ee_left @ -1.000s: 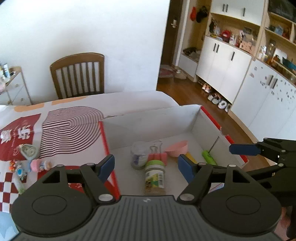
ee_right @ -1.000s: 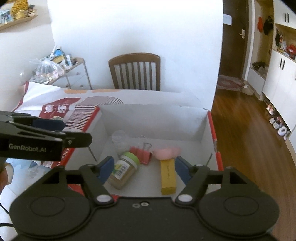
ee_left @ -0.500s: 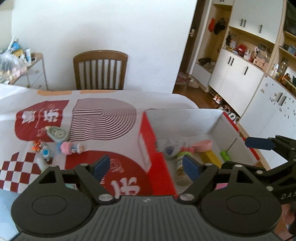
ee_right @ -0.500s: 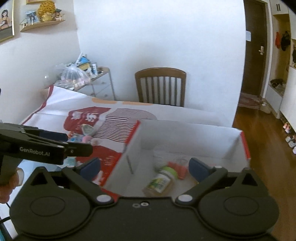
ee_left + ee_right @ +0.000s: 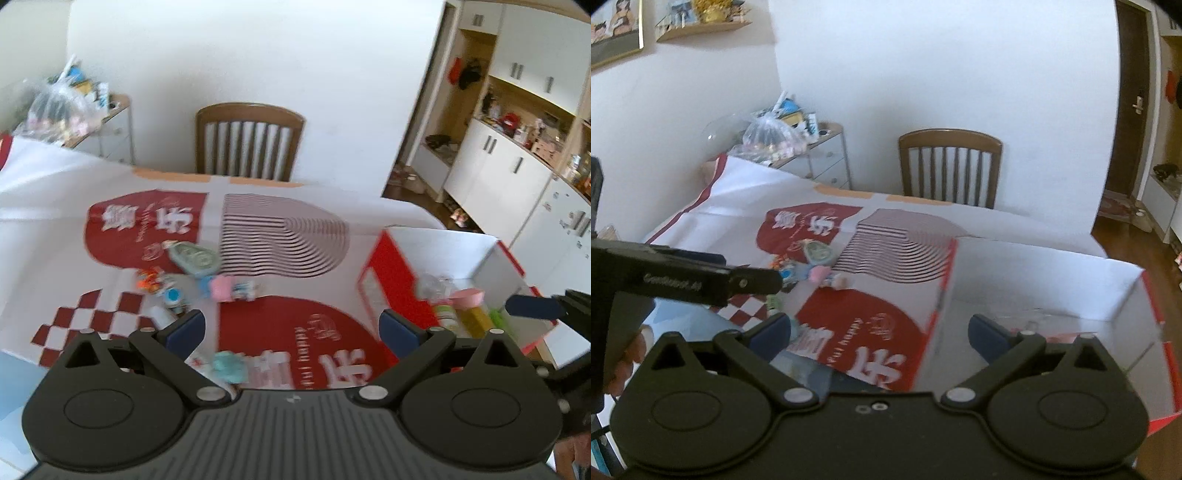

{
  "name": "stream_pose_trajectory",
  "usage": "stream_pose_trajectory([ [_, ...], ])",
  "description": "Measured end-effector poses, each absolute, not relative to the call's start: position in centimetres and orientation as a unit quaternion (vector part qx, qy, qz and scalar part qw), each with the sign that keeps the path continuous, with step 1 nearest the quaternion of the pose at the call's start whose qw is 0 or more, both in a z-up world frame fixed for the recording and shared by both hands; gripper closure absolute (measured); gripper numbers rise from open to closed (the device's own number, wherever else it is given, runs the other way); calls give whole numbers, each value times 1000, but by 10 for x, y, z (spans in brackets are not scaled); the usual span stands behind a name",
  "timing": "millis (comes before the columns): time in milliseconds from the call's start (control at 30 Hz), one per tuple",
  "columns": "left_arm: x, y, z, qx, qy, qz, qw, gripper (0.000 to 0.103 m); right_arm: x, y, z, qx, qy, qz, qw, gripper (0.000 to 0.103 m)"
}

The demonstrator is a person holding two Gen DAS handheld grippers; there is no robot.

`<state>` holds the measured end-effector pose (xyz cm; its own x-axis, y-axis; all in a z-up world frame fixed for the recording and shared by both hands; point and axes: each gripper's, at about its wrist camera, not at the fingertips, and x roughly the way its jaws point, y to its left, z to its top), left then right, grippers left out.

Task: Organize rigid objects
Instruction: 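Withdraw both tools from the shoebox toward the remaining table items, then grasp the teal toy with the right gripper while the left gripper grasps the white glue pen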

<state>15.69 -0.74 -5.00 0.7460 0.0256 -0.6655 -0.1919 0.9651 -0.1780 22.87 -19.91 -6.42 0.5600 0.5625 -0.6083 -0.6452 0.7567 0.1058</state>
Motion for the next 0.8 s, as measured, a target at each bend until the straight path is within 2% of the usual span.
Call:
stream_pose_trajectory([
  [333, 167, 65, -86, -160, 386, 92, 904, 2, 220, -129, -82, -93, 331, 357, 869, 1],
  [633, 181, 91, -113, -154, 401, 127, 894, 2, 224, -74, -111, -146, 337, 370, 854, 1],
  [800, 190, 100, -130, -170, 415, 151, 881, 2, 234, -54, -129, -162, 352, 370, 845, 7],
])
